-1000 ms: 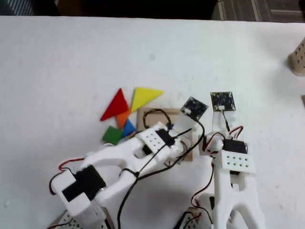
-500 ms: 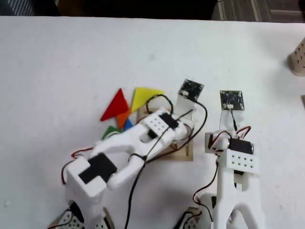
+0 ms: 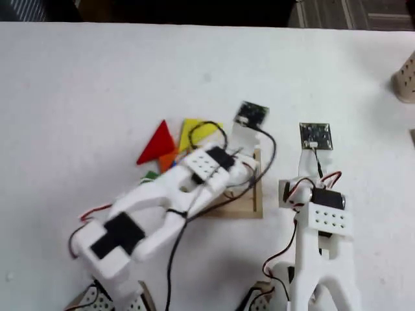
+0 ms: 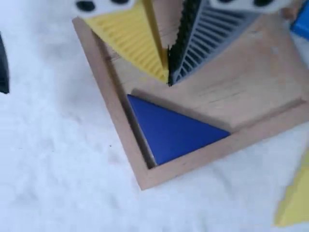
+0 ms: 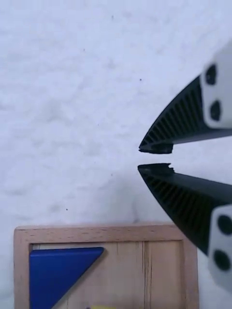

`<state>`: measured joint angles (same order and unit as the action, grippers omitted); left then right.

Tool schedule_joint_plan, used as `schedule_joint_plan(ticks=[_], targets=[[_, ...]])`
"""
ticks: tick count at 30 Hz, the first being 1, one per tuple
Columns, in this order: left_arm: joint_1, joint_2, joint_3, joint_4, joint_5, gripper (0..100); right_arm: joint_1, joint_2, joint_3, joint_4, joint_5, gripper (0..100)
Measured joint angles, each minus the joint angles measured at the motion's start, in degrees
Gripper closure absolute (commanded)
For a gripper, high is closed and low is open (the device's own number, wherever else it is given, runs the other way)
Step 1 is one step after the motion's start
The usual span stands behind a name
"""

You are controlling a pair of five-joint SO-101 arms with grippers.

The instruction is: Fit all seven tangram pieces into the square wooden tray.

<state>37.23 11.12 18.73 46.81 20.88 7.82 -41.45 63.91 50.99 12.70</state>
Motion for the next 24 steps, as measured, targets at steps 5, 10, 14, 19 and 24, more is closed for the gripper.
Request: schedule_joint_plan(ticks=[5, 10, 14, 19, 24], targets=[[-6.1, -9.0, 6.9, 0.3, 0.0, 97, 0.0, 0.0, 0.0, 0.0, -0.1, 95.4], [-15.9, -16.4, 13.6, 0.3, 0.0, 97, -6.1, 0.0, 0.0, 1.1, -0.1, 95.7], [-25.9, -19.1, 17.8, -4.0, 0.1, 97, -13.1, 0.0, 0.0, 1.1, -1.3, 95.7], [-33.8, -19.3, 22.2, -13.0, 0.1, 97, -25.0, 0.0, -3.3, 3.1, -3.6, 95.7], [-36.9, -19.3, 22.9, -18.0, 0.1, 97, -32.2, 0.7, -3.3, -1.6, -4.0, 95.7]])
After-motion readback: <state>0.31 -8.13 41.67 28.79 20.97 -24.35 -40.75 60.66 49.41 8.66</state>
